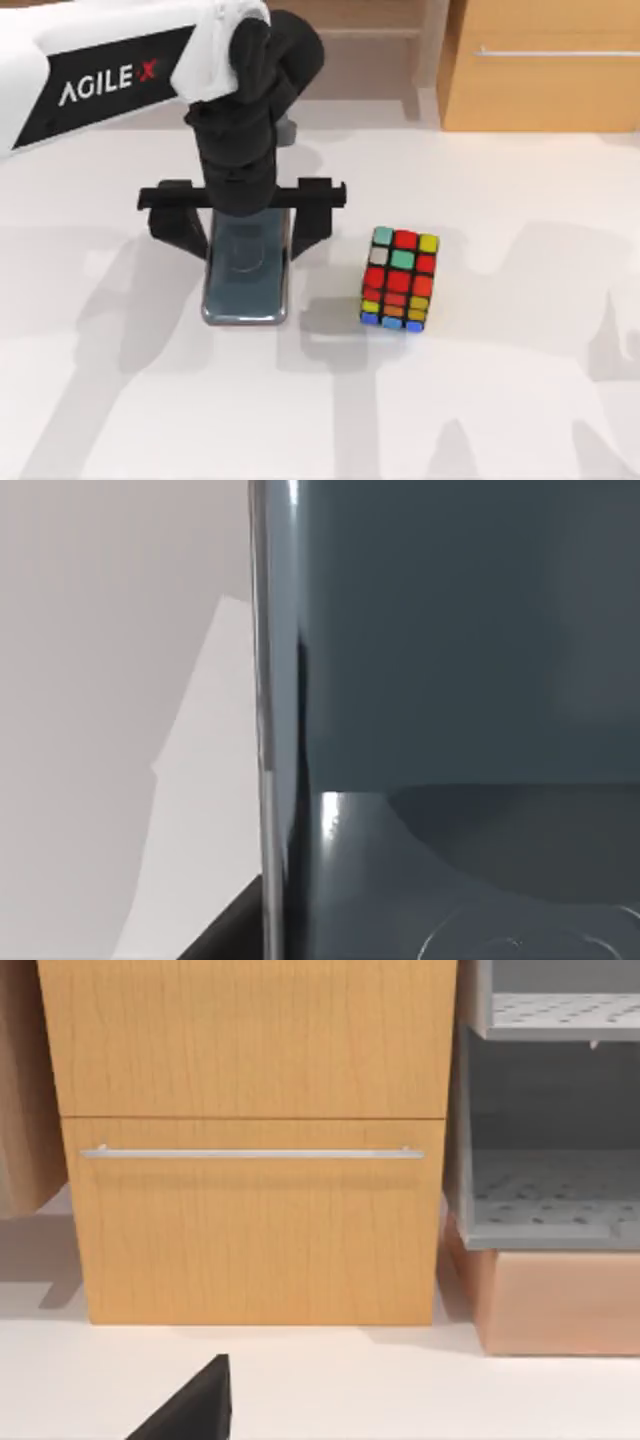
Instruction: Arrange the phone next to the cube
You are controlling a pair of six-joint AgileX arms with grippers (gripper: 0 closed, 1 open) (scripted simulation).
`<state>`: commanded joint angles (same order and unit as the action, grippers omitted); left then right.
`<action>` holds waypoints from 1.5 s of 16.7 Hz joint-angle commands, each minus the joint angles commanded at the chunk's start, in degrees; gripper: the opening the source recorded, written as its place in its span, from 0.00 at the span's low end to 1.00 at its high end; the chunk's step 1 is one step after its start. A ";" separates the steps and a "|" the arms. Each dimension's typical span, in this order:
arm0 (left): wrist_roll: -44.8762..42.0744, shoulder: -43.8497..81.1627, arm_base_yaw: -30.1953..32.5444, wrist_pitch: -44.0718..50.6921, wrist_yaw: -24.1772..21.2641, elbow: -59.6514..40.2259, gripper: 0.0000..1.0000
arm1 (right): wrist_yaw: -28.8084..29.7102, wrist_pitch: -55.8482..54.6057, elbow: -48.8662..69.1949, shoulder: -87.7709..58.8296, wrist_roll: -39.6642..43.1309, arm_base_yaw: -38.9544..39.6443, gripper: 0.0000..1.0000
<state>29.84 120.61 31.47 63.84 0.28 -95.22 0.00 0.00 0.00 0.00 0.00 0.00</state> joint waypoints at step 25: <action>0.57 -5.55 5.29 -4.58 10.00 -4.65 0.00 | 0.00 0.00 0.00 0.00 0.00 0.00 1.00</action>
<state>30.41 115.06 36.76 59.26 10.28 -99.87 0.00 0.00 0.00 0.00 0.00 0.00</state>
